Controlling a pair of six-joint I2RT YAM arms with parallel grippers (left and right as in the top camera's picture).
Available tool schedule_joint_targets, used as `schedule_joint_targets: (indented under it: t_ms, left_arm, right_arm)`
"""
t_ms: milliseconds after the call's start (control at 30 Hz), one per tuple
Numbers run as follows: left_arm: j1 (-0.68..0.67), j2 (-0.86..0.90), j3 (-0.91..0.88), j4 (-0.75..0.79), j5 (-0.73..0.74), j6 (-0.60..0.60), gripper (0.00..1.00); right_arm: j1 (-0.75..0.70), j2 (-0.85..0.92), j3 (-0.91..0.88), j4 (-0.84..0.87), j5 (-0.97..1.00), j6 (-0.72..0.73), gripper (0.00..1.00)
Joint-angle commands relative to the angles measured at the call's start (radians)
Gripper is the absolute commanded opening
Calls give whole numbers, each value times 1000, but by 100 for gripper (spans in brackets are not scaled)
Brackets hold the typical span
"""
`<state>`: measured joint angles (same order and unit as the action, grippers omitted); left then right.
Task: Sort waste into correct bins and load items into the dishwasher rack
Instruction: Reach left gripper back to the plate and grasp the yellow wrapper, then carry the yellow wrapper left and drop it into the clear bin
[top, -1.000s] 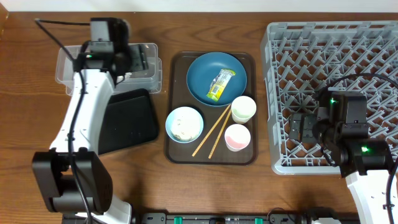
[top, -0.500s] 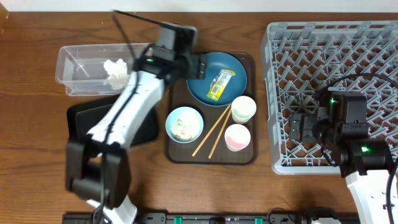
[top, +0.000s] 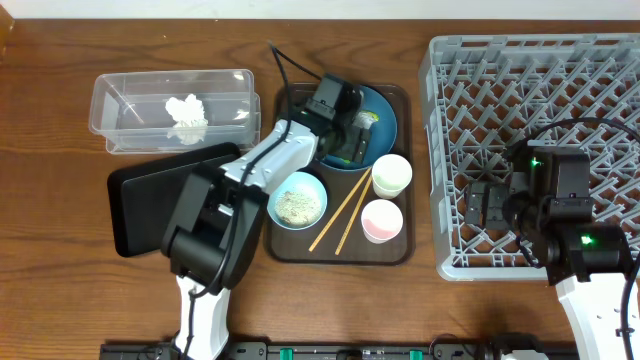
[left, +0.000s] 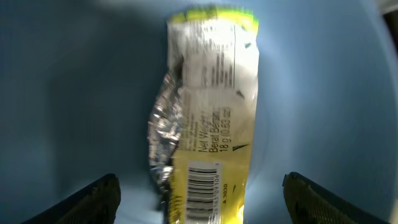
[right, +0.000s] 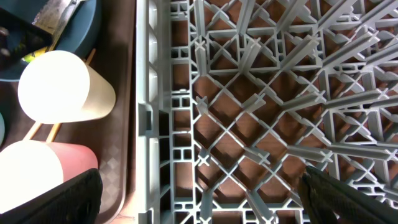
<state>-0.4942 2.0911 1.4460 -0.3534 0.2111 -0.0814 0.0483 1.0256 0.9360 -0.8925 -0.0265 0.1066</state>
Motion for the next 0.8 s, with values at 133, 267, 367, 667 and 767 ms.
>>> schedule_joint_targets:
  t_ms: [133, 267, 367, 667, 767]
  left_arm:
    - [-11, 34, -10, 4, 6, -2, 54]
    - [-11, 34, -10, -1, 6, -1, 26]
    - [-9, 32, -9, -2, 5, -1, 9]
    - [91, -126, -8, -61, 5, -1, 6]
    - [159, -223, -8, -96, 5, -1, 6]
  right_arm:
    - [5, -2, 18, 1, -4, 12, 99]
    - [5, -2, 18, 1, -4, 12, 99]
    - [5, -2, 18, -2, -4, 12, 99]
    - [5, -2, 18, -2, -3, 11, 99]
    - [5, -2, 18, -2, -3, 11, 99]
